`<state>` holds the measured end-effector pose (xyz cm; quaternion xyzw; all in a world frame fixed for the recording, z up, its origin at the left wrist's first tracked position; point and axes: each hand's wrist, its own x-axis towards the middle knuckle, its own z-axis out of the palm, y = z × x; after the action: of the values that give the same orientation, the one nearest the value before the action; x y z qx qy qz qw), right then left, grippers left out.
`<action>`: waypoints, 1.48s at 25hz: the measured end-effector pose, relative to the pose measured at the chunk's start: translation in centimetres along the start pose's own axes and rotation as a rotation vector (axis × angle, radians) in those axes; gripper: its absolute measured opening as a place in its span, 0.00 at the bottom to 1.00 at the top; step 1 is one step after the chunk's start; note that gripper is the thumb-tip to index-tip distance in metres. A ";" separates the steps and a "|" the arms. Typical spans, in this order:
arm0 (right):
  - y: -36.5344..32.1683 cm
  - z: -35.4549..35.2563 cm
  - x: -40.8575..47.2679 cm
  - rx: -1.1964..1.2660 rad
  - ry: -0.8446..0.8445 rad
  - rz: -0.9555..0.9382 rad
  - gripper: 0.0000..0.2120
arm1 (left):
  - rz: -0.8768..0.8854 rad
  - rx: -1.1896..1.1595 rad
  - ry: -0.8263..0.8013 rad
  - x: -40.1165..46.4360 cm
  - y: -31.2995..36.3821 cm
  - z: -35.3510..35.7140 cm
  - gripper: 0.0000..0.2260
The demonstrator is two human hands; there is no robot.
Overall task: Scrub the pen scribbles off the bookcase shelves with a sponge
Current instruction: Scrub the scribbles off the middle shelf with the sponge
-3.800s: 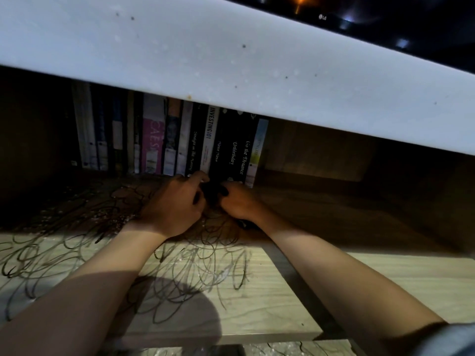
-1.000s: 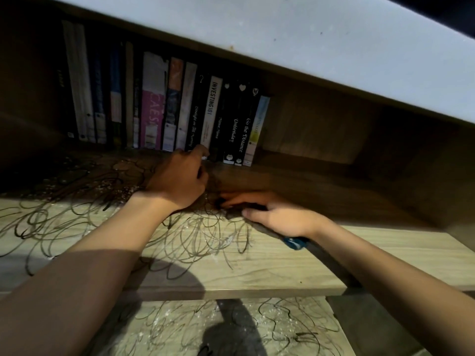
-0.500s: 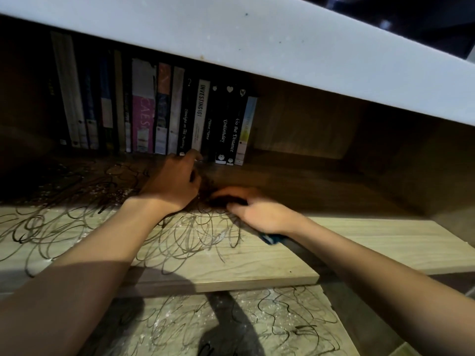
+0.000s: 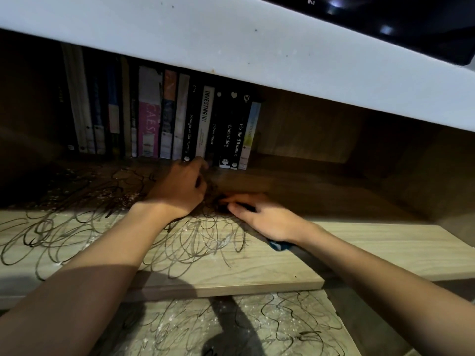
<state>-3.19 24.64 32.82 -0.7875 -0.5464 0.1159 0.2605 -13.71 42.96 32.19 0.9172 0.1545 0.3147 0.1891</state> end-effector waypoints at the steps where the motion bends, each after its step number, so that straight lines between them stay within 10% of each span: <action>1: 0.5 -0.8 -0.5 0.000 -0.030 -0.012 0.12 | 0.006 -0.003 -0.005 0.0 0.0 0.0 0.15; 6: 4.4 -3.0 3.1 -0.196 0.287 0.251 0.14 | 0.001 -0.034 -0.032 -0.1 -0.2 0.1 0.15; 13: 0.9 -2.0 -0.6 0.039 -0.100 -0.071 0.11 | 0.025 -0.033 -0.024 0.1 -0.2 0.0 0.15; 19: 3.7 -2.6 2.4 -0.139 0.228 0.189 0.14 | 0.013 -0.036 -0.032 0.0 -0.1 0.0 0.16; 25: 0.7 -1.8 -2.7 -0.075 -0.133 -0.049 0.14 | 0.034 -0.030 -0.005 0.2 -0.4 0.2 0.15; 31: 3.7 -3.3 0.0 -0.162 0.127 0.157 0.15 | 0.016 -0.022 -0.023 0.3 -0.7 0.6 0.16; 37: -3.2 0.9 -4.7 -0.118 -0.068 -0.124 0.17 | -0.014 -0.014 -0.036 0.4 -0.9 0.7 0.17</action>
<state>-7.99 21.40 33.29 -0.7618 -0.6084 0.0938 0.2018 -13.13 43.70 31.46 0.9204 0.1551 0.2977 0.2004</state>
